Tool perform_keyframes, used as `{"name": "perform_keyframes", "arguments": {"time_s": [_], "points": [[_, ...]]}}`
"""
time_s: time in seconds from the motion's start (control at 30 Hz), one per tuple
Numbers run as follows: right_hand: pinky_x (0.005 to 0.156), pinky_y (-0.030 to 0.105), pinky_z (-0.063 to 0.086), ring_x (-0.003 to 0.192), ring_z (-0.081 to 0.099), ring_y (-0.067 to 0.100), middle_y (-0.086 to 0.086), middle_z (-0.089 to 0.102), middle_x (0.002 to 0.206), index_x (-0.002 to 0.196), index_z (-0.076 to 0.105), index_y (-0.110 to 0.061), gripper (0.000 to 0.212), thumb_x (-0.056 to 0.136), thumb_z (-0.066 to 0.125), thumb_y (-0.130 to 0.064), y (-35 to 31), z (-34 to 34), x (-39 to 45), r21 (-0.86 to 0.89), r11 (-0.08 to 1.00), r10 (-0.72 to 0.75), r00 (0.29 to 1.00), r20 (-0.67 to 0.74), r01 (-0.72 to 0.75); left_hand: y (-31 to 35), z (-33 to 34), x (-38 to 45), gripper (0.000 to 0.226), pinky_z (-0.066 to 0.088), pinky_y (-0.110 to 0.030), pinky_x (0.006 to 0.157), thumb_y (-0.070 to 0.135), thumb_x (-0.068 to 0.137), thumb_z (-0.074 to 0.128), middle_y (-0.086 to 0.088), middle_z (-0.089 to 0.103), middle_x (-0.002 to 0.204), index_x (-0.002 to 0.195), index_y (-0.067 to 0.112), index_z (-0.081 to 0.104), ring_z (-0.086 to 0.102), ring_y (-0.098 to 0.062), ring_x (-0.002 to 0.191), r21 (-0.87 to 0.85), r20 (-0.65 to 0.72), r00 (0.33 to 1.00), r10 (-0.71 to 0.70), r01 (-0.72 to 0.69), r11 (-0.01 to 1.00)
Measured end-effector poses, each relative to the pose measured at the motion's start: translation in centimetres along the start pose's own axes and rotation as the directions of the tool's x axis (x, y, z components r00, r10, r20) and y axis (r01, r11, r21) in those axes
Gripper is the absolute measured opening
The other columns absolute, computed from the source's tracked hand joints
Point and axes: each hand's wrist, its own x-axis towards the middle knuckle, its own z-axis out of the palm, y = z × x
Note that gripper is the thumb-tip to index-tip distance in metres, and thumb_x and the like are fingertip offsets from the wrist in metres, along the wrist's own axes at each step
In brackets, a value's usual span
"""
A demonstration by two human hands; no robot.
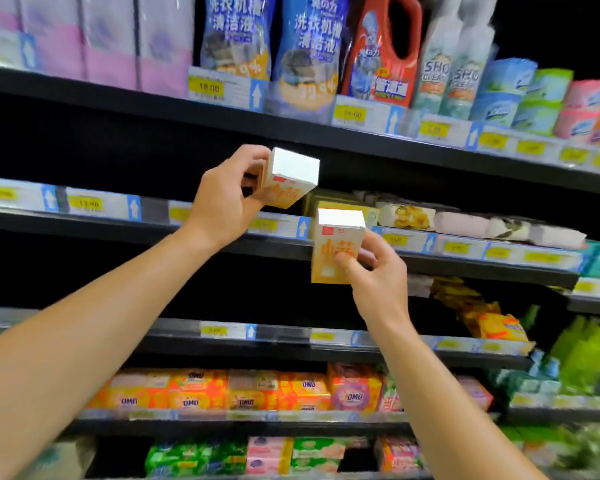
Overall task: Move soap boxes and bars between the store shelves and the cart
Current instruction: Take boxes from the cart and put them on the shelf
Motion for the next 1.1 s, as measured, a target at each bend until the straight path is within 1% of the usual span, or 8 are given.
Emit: {"name": "perform_keyframes", "arguments": {"time_s": [0.13,0.27,0.37,0.47,0.6,0.77,0.93,1.1], "points": [[0.086,0.036,0.060,0.104,0.067,0.006,-0.010,0.072,0.110,0.123,0.066,-0.026,0.035,0.091,0.069,-0.010,1.1,-0.1,0.6,0.067,0.998,0.018,0.999,0.038,-0.021,-1.2,1.5,0.0,0.043,0.056,-0.033,0.090,0.008,0.084,0.074,0.001,0.064,0.114,0.123,0.016,0.059,0.062,-0.010,0.103,0.133,0.012,0.999,-0.049,0.047,0.990],[0.089,0.041,0.059,0.109,0.066,0.010,-0.010,0.071,0.112,0.120,0.066,-0.027,0.032,0.091,0.070,-0.015,2.1,-0.3,0.9,0.082,0.996,0.025,0.998,0.055,-0.029,-1.3,2.1,1.5,0.041,0.055,-0.039,0.090,0.015,0.085,0.074,0.002,0.066,0.109,0.123,0.017,0.057,0.063,-0.013,0.099,0.243,0.100,0.977,-0.186,0.157,0.957],[0.089,0.042,0.058,0.108,0.066,0.010,-0.010,0.071,0.111,0.119,0.067,-0.025,0.029,0.091,0.070,-0.016,2.6,-0.2,0.9,0.077,0.997,0.020,0.999,0.047,-0.023,-1.2,2.4,2.2,0.058,0.053,-0.041,0.090,0.022,0.087,0.072,0.002,0.067,0.108,0.138,0.022,0.044,0.065,-0.018,0.098,0.311,0.123,0.949,-0.290,0.241,0.919],[0.089,0.040,0.058,0.107,0.065,0.006,-0.011,0.071,0.110,0.118,0.066,-0.023,0.029,0.090,0.071,-0.016,2.8,0.1,0.9,0.062,0.998,0.005,0.998,0.056,-0.008,-1.2,2.7,2.2,0.072,0.055,-0.039,0.084,0.023,0.089,0.070,0.002,0.066,0.103,0.148,0.031,0.029,0.065,-0.018,0.087,0.347,0.103,0.942,-0.320,0.268,0.899],[0.086,0.036,0.059,0.105,0.065,0.004,-0.013,0.071,0.109,0.119,0.066,-0.024,0.030,0.091,0.071,-0.016,3.0,0.5,0.8,0.073,0.997,0.000,0.998,0.057,-0.004,-1.4,3.2,1.9,0.062,0.056,-0.042,0.086,0.026,0.090,0.068,0.004,0.069,0.102,0.144,0.032,0.036,0.066,-0.017,0.089,0.377,0.054,0.944,-0.325,0.282,0.882],[0.083,0.033,0.060,0.105,0.065,0.004,-0.012,0.070,0.111,0.121,0.065,-0.024,0.032,0.090,0.071,-0.017,3.2,0.8,0.9,0.073,0.997,0.009,0.998,0.063,-0.014,-1.5,3.4,2.6,0.066,0.055,-0.045,0.088,0.031,0.089,0.070,0.001,0.069,0.110,0.146,0.034,0.037,0.065,-0.022,0.100,0.426,0.013,0.926,-0.378,0.337,0.839],[0.077,0.020,0.058,0.102,0.064,-0.003,-0.012,0.070,0.110,0.123,0.064,-0.023,0.034,0.091,0.070,-0.014,3.2,1.1,0.7,0.092,0.996,0.005,0.998,0.058,-0.010,-1.4,4.4,3.5,0.061,0.056,-0.045,0.084,0.033,0.089,0.070,-0.001,0.068,0.110,0.142,0.029,0.041,0.065,-0.024,0.098,0.499,0.021,0.927,-0.375,0.315,0.807],[0.076,0.021,0.058,0.101,0.065,0.000,-0.012,0.070,0.109,0.122,0.065,-0.023,0.033,0.091,0.070,-0.014,3.4,1.3,0.6,0.108,0.994,0.010,0.998,0.056,-0.016,-2.0,5.3,4.5,0.059,0.058,-0.044,0.081,0.032,0.087,0.071,-0.004,0.066,0.111,0.138,0.031,0.042,0.065,-0.026,0.096,0.527,0.039,0.915,-0.402,0.323,0.786]]}}
